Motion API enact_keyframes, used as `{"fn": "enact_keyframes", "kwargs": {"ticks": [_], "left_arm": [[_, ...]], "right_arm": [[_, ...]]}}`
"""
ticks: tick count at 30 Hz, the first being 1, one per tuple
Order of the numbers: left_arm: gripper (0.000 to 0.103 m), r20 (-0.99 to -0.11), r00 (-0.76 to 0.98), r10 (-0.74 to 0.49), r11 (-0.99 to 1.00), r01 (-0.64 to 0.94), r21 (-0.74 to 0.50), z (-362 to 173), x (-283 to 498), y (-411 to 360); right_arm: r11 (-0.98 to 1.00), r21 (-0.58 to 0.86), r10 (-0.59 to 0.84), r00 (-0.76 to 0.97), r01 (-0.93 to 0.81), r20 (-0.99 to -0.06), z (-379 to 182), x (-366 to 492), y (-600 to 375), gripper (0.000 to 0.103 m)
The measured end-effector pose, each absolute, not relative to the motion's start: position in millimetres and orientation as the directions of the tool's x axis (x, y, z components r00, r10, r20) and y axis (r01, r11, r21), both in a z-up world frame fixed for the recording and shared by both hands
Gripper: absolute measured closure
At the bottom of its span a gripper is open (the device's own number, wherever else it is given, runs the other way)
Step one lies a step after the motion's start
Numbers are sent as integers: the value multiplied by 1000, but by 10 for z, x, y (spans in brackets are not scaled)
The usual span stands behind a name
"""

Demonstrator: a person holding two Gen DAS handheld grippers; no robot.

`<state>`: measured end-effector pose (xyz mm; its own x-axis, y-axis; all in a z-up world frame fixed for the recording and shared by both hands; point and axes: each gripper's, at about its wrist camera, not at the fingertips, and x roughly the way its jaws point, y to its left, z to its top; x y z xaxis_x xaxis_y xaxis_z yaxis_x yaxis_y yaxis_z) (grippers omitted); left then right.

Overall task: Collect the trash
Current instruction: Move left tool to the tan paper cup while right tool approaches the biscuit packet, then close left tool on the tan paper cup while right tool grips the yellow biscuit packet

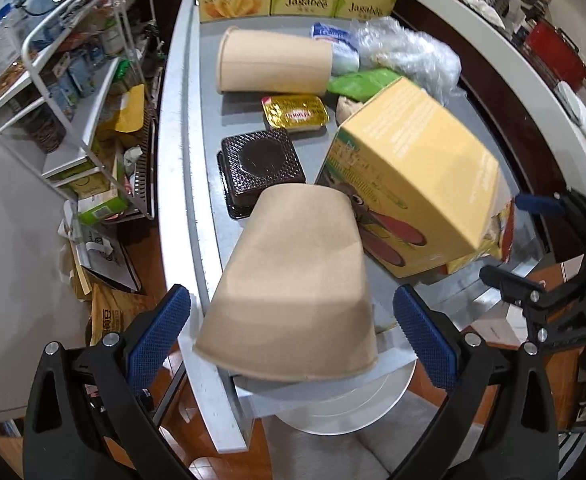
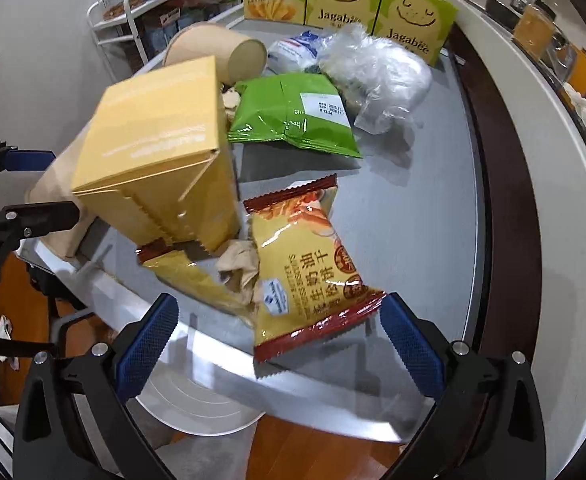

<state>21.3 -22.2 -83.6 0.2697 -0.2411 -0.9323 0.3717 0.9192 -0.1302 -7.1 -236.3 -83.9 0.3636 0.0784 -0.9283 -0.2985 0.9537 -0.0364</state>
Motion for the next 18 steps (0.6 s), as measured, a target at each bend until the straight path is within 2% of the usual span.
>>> {"fn": "enact_keyframes", "kwargs": {"ticks": [11, 15, 18], "left_arm": [[1, -930, 213, -300, 877, 446, -181, -833, 317, -274], [1, -945, 202, -256, 861, 491, -128, -883, 350, -350], [1, -953, 200, -229, 862, 497, -103, -936, 349, -376]], "right_arm": [[867, -60, 93, 278, -495, -956, -878, 50, -2223, 4], [825, -42, 114, 240, -564, -964, -863, 38, -2158, 4], [787, -127, 48, 264, -604, -963, -833, 50, -2013, 4]]}}
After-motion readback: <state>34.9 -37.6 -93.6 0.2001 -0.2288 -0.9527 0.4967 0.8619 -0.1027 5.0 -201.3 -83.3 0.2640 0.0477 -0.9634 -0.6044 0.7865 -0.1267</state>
